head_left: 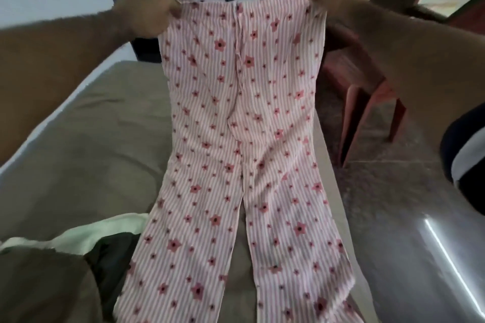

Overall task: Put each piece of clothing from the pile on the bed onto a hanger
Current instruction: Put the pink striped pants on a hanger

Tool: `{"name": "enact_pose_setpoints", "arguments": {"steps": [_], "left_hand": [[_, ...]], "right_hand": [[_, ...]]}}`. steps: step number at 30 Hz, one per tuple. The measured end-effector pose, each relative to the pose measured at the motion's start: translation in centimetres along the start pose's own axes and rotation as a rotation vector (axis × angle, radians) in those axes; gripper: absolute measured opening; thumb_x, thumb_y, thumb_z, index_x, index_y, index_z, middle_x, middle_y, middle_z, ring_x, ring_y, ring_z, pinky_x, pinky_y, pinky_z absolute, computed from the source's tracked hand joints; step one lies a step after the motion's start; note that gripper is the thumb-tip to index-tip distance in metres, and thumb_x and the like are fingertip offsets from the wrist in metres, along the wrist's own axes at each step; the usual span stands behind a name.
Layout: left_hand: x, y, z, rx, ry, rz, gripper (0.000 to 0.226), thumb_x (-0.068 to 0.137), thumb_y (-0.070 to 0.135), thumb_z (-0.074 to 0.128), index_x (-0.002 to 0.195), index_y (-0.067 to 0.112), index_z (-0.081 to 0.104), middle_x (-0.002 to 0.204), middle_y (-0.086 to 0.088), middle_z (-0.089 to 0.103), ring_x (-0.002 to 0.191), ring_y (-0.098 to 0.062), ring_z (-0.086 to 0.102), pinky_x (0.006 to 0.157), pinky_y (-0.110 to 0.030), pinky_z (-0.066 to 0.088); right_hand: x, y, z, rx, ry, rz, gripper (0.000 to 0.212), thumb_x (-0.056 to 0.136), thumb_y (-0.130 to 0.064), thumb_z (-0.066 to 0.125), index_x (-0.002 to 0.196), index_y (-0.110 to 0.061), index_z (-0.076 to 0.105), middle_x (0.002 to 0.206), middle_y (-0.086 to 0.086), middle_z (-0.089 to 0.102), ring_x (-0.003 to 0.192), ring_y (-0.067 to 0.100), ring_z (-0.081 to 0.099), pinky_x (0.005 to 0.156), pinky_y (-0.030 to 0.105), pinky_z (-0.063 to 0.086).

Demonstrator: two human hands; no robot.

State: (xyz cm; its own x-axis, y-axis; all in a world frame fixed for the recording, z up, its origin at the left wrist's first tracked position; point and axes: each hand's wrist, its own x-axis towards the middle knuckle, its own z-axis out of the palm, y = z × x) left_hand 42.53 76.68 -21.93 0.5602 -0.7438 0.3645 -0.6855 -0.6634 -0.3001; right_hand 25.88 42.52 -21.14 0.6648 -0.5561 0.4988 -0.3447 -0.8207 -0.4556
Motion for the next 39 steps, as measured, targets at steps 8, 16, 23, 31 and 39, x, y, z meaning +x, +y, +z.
{"name": "enact_pose_setpoints", "arguments": {"steps": [8,16,23,31,39], "left_hand": [[-5.5,1.9,3.3,-0.033,-0.027,0.099,0.019,0.086,0.002,0.048,0.093,0.018,0.058,0.097,-0.018,0.069,0.088,-0.041,0.063,0.085,-0.052,0.044],[-21.0,4.9,2.5,-0.265,-0.080,0.075,0.059,0.088,-0.002,0.055,0.143,0.013,0.039,0.104,-0.023,0.065,0.085,-0.043,0.063,0.075,-0.041,0.048],[-36.3,9.7,4.6,-0.226,-0.030,0.338,0.029,0.074,0.012,0.060,0.098,0.007,0.075,0.085,-0.016,0.074,0.067,-0.034,0.071,0.055,-0.035,0.054],[-44.9,14.8,5.6,0.160,-0.632,0.324,0.046,0.098,0.023,0.047,0.143,0.026,0.045,0.144,0.003,0.052,0.132,-0.019,0.050,0.102,-0.040,0.041],[-47.5,27.7,3.1,-0.851,-0.583,-0.037,0.035,0.096,0.027,0.058,0.130,0.023,0.050,0.114,-0.001,0.061,0.103,-0.022,0.062,0.086,-0.038,0.049]], "right_hand": [[-6.7,4.1,2.6,0.075,-0.182,-0.050,0.030,0.096,-0.033,0.065,0.104,-0.005,0.073,0.094,0.007,0.069,0.086,0.017,0.063,0.083,0.036,0.056],[-24.9,5.2,-3.4,0.147,-0.374,-0.062,0.023,0.096,-0.033,0.065,0.092,-0.012,0.072,0.072,-0.011,0.061,0.058,-0.013,0.054,0.062,0.008,0.036],[-40.5,6.5,-5.6,0.166,-0.476,-0.013,0.029,0.092,-0.005,0.065,0.116,-0.017,0.076,0.107,-0.004,0.075,0.093,0.007,0.070,0.087,0.017,0.053],[-50.8,6.6,-3.4,0.119,-0.623,0.261,0.041,0.092,-0.005,0.058,0.127,-0.024,0.069,0.120,0.007,0.071,0.106,0.027,0.069,0.091,0.033,0.056],[-58.4,8.3,-2.1,0.248,-0.447,0.841,0.071,0.079,-0.046,0.072,0.135,-0.010,0.049,0.136,0.013,0.049,0.126,0.034,0.050,0.107,0.049,0.043]]}}
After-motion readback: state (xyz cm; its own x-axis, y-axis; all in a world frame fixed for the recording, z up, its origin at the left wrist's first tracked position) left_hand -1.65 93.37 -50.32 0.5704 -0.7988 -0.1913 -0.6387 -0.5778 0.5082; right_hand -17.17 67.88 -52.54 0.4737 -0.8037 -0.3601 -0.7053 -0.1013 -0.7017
